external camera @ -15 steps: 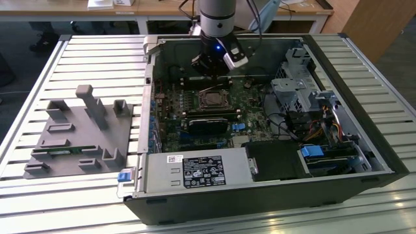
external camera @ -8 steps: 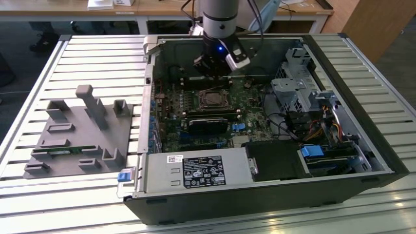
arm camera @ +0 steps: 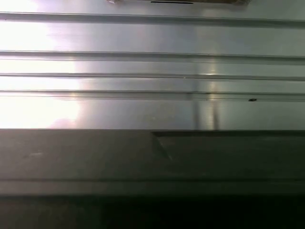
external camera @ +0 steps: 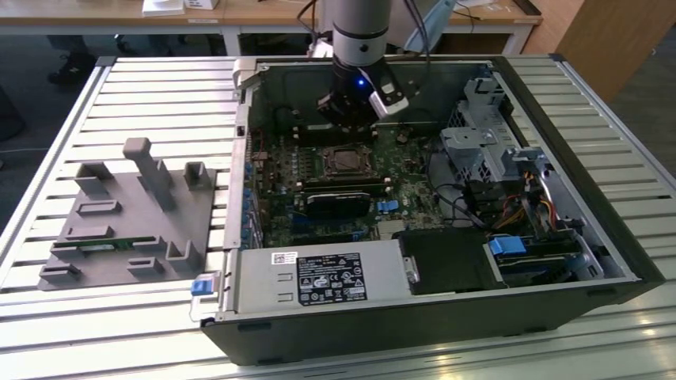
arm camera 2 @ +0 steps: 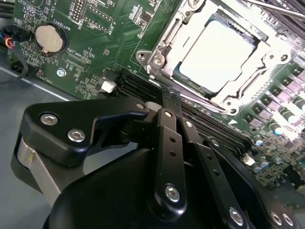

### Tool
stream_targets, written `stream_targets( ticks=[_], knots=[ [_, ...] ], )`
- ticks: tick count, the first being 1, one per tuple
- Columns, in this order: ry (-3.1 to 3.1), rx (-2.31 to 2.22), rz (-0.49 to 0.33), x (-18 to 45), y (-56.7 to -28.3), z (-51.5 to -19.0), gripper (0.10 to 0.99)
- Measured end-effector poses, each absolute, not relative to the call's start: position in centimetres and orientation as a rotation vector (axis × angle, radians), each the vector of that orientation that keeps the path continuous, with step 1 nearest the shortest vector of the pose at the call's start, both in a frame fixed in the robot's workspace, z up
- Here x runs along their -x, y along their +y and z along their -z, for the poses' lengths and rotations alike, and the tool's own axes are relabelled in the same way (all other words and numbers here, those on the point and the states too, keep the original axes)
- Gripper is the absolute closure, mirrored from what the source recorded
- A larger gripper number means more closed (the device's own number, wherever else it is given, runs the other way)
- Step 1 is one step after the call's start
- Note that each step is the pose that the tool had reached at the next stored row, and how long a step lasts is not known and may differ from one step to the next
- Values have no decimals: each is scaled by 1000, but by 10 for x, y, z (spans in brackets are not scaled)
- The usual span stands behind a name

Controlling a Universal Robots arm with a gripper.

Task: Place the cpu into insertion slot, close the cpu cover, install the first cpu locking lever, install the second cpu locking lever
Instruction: 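Install the first cpu locking lever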

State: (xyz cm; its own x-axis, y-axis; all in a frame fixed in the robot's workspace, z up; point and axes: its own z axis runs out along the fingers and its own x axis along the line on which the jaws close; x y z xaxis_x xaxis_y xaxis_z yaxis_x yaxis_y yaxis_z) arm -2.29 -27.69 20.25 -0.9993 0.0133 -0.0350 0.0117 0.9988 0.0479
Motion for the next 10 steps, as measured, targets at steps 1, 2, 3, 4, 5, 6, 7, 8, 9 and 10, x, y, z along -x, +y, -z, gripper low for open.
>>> stream_targets(
  ticks=[1, 2, 3, 4, 5, 6, 7, 8, 9, 10],
  knots=[
    [3106, -19, -74, 23, -277, -202, 969],
    [3106, -20, -74, 23, -277, -201, 969],
    [3106, -20, -74, 23, -277, -200, 969],
    [3106, -20, -74, 23, -277, -199, 969],
    [3106, -20, -74, 23, -277, -199, 969],
    [3106, -20, -74, 23, -277, -199, 969],
    [3106, -20, -73, 23, -277, -199, 969],
    [3106, -19, -73, 23, -277, -199, 969],
    [3106, -19, -73, 22, -277, -199, 969],
    [3106, -20, -73, 22, -277, -198, 969]
  ],
)
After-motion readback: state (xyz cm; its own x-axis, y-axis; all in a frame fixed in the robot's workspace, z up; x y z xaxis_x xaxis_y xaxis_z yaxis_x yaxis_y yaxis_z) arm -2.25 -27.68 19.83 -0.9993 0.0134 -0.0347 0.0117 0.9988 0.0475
